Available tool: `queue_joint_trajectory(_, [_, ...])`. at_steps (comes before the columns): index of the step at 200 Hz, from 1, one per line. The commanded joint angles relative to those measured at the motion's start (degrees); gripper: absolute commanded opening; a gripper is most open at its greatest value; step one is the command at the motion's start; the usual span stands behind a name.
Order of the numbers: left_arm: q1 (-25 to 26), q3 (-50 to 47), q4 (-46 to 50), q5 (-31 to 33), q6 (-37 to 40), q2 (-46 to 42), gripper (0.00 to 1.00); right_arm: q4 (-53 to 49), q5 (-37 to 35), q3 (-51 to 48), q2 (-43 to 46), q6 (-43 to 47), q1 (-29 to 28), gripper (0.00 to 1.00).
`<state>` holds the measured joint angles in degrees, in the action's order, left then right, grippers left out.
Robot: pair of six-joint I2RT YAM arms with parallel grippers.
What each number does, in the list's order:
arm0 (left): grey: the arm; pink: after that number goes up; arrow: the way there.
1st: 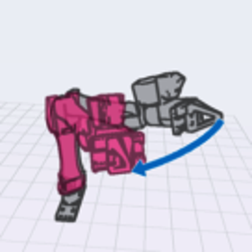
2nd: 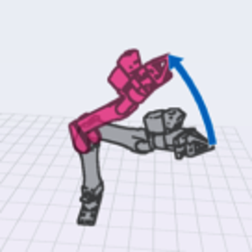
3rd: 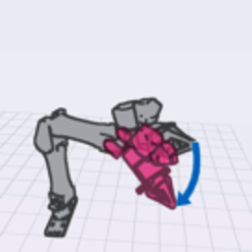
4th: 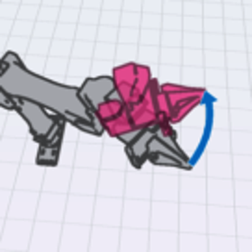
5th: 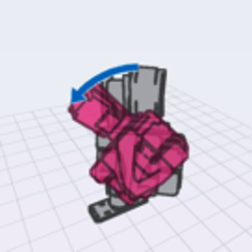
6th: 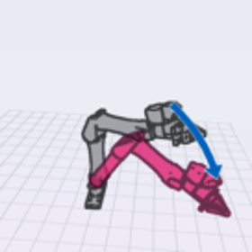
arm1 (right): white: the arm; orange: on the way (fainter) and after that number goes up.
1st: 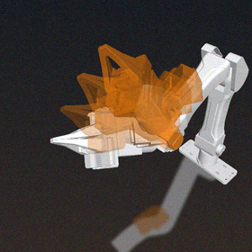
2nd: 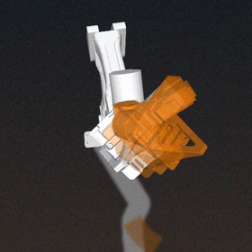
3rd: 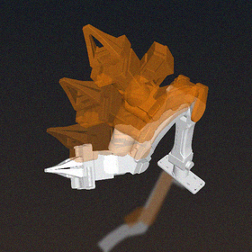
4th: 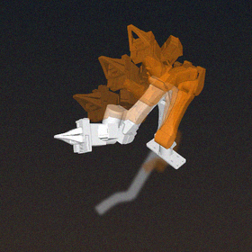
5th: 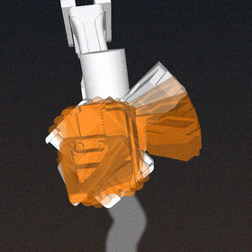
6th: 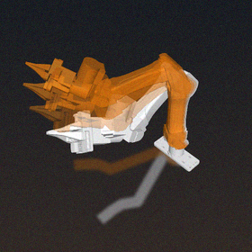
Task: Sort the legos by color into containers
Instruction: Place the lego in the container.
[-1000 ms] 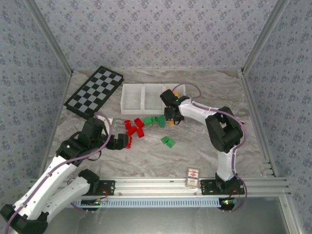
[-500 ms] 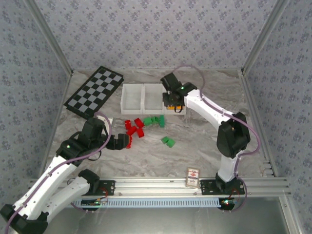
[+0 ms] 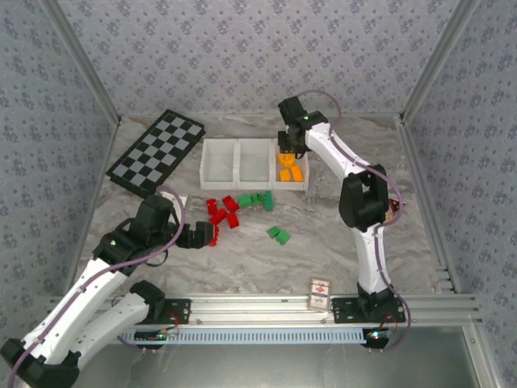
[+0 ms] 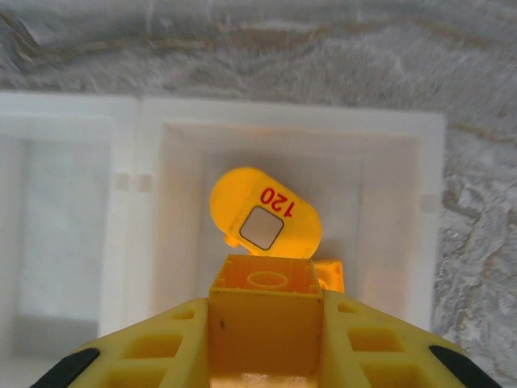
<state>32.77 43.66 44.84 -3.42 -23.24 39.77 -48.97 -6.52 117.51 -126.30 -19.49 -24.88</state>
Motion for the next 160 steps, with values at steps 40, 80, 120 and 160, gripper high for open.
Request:
queue_joint_trajectory(40, [0.4, -0.2, -0.9, -0.5, 0.0, -0.9, 1.00, -1.6, 0.6, -0.7, 0.9, 0.1, -0.5, 0.50])
queue_joint_trajectory(80, [0.4, -0.2, -1.0, -0.7, 0.0, -0.3, 1.00, -1.9, -0.6, -3.1, 4.4, -0.4, -1.0, 0.69])
queue_joint_trajectory(120, [0.4, -0.2, -1.0, -0.9, -0.1, 0.0, 1.00, 1.5, -0.7, -12.2, 13.0, -2.3, -1.7, 1.00])
queue_joint_trajectory(160, [0.3, -0.3, -1.0, -0.8, 0.0, 0.3, 1.00, 6.5, 2.4, -26.4, 24.6, -2.4, -2.4, 1.00])
